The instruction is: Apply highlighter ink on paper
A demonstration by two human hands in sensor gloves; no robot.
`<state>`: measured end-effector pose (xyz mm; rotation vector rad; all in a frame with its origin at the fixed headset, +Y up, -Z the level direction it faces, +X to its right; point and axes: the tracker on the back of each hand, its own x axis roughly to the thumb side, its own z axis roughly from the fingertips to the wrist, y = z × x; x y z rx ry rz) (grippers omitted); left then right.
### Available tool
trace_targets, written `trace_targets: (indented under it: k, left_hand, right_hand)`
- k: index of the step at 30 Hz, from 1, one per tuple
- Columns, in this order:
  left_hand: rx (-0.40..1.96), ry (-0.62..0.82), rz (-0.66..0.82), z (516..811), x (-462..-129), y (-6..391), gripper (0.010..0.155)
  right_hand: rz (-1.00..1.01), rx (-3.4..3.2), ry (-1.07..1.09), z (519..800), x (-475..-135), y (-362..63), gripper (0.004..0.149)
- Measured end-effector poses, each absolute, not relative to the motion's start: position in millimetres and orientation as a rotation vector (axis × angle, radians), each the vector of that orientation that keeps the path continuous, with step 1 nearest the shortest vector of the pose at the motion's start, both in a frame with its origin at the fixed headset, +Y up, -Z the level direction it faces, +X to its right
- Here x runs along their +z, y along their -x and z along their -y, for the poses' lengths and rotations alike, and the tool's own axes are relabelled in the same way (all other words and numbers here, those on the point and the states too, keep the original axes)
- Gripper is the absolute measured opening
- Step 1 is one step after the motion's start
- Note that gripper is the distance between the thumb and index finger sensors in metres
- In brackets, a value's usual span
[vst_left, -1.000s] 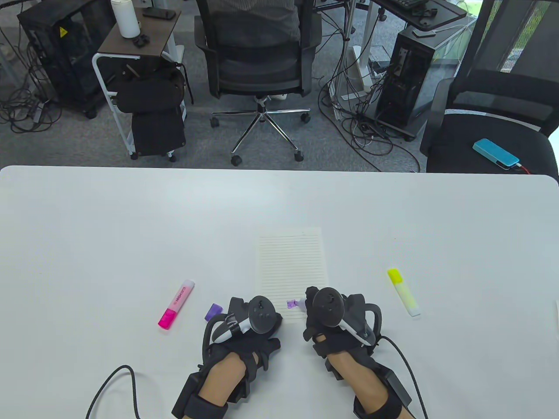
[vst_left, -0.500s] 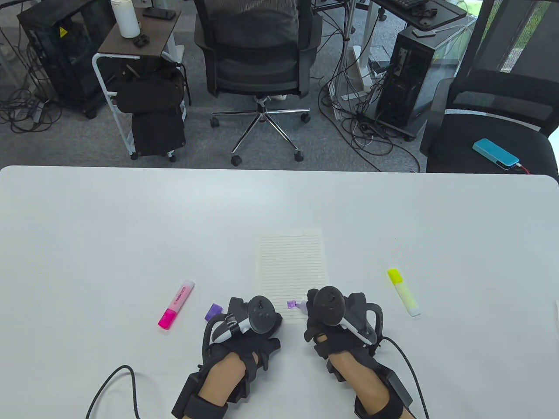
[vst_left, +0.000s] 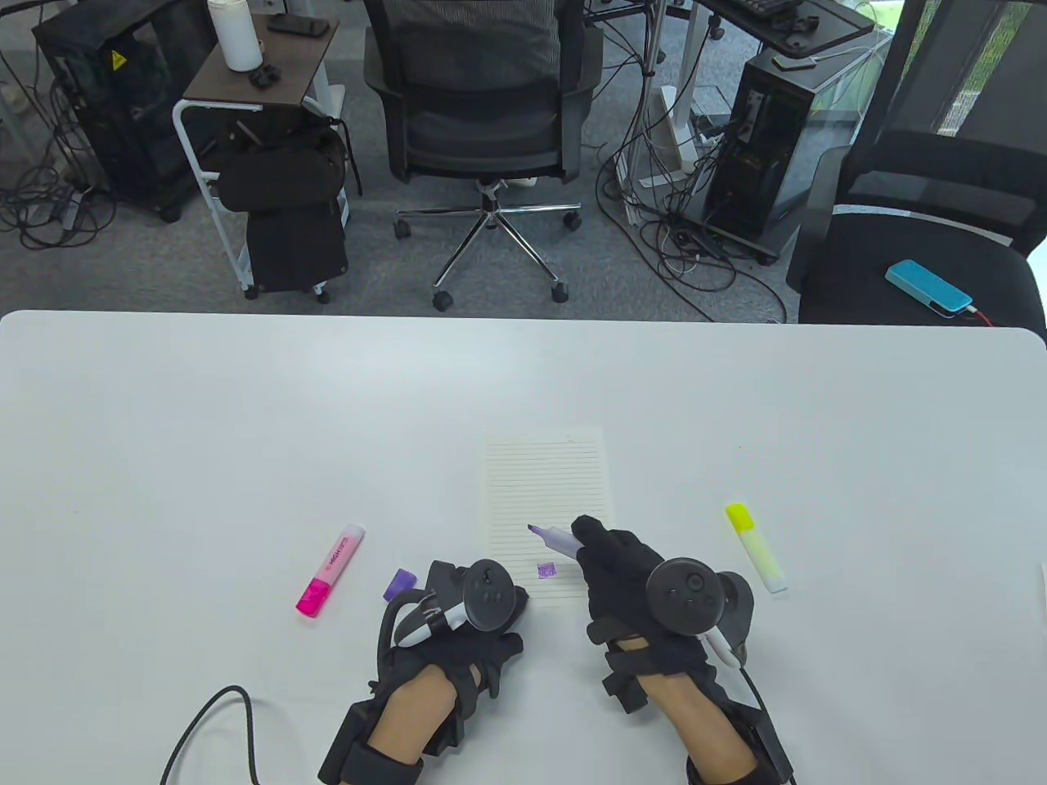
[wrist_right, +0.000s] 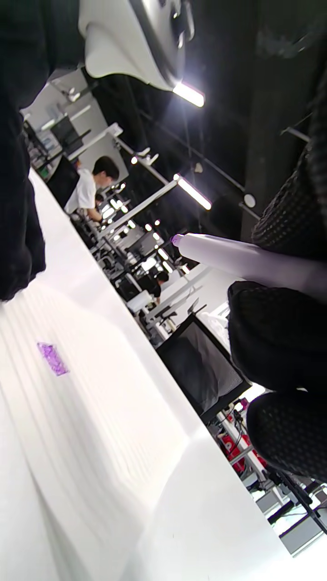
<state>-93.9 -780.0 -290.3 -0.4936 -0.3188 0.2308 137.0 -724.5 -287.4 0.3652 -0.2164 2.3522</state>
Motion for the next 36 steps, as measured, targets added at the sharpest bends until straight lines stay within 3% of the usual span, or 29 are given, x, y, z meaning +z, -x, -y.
trace_targets:
  k: [8,15,20,26,36]
  left_hand:
    - [0.357,0.315,0.339,753.3,-287.7,110.9,0.063]
    - [0.373,0.206,0.051,724.0,-284.3,171.1,0.056]
    - [0.312,0.3,-0.151,730.6,-286.4,199.7,0.061]
    - [0.189,0.377,-0.25,749.7,-293.6,193.4,0.073]
    - [0.042,0.375,-0.295,768.0,-306.4,177.4,0.064]
  right_hand:
    - [0.22,2.283,-0.381,722.7,-286.8,-143.7,0.042]
    - [0.212,2.242,-0.39,722.2,-286.7,-146.5,0.042]
    - [0.196,2.239,-0.397,723.7,-287.1,-146.1,0.042]
    - [0.161,2.243,-0.403,727.8,-288.4,-144.1,0.042]
    - [0.113,2.265,-0.417,734.6,-289.8,-139.1,0.042]
